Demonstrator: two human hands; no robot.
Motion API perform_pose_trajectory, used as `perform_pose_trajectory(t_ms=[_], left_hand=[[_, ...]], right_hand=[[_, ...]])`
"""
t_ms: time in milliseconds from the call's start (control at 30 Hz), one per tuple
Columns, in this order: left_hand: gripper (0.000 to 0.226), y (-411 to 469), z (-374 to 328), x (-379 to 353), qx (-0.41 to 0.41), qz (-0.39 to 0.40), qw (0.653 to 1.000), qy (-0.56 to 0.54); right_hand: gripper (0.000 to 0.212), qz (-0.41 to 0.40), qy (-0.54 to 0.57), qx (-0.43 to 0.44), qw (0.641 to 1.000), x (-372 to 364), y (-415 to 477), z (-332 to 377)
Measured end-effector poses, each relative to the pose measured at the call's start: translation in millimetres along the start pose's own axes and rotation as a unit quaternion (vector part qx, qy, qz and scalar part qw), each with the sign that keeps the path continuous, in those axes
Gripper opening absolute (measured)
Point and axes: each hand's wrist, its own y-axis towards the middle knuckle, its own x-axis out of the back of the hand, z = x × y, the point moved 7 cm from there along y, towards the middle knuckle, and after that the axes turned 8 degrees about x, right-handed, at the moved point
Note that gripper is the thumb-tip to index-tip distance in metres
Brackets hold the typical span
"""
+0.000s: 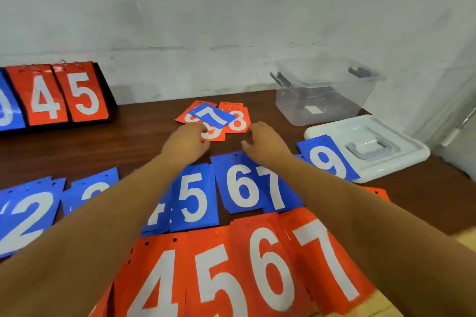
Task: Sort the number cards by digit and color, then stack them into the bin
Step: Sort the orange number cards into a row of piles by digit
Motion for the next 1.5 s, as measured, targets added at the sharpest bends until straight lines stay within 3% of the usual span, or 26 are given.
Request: perform_pose_trajectory(t_ms=[100,267,500,600,700,733,767,833,867,933,1033,1133,1200,1333,1433,1500], left_hand=[[0.050,14,0,-20,-0.039,0.049,0.997,0.039],[0.035,17,4,-20,-0.103,0.043,0.990,0.082],[0.034,12,14,-14,-0.104,0.054,0.992,0.056],[0.027,9,8,-6,-0.093,0.027,0.995,0.035],[0.027,4,1,14,-0.034,-0.041,0.992,-0.115],[0.034,4,4,15,0.029,-0.018,0.975,-0.221],[0.041,3,5,10,0.096,0.037,0.929,-0.355],[0.053,-5,-4,-2,0.184,0.179,0.783,-0.566],[0.058,-9,-10,-5,0.193,0.229,0.733,-0.610],[0.049,-14,-15,-2,0.183,0.251,0.696,-0.647],[0.029,-13,-2,6,0.200,0.169,0.706,-0.658],[0.021,-13,19,11,0.229,0.115,0.741,-0.621],[0.013,-14,29,11,0.240,0.109,0.763,-0.590],[0.006,-13,39,9,0.235,0.104,0.803,-0.538],[0.012,-10,45,7,0.229,0.107,0.810,-0.529],[0.017,-9,49,6,0.230,0.104,0.808,-0.533]], right_hand=[[0.032,0.009,-0.032,-0.002,0.999,-10,36,-10],[0.064,0.074,-0.004,0.004,0.997,-32,74,-24],[0.022,0.019,-0.190,0.155,0.969,-28,63,1],[0.018,-0.069,-0.220,0.132,0.964,-2,48,1],[0.021,-0.216,-0.154,0.083,0.961,32,29,-3],[0.020,-0.247,-0.141,0.082,0.955,38,23,-1],[0.018,-0.267,-0.141,0.090,0.949,41,18,4],[0.014,-0.299,-0.142,0.119,0.936,42,8,19],[0.014,-0.307,-0.131,0.144,0.932,40,4,29],[0.015,-0.286,-0.108,0.227,0.925,31,-5,50],[0.023,-0.187,-0.061,0.297,0.934,13,-8,64],[0.034,-0.170,0.072,0.147,0.972,13,12,34],[0.043,-0.095,0.031,0.045,0.994,1,36,8],[0.062,0.054,-0.015,0.010,0.998,-24,68,-13],[0.049,0.068,-0.024,0.022,0.997,-31,79,-17],[0.035,0.053,-0.107,0.051,0.992,-31,81,-17]])
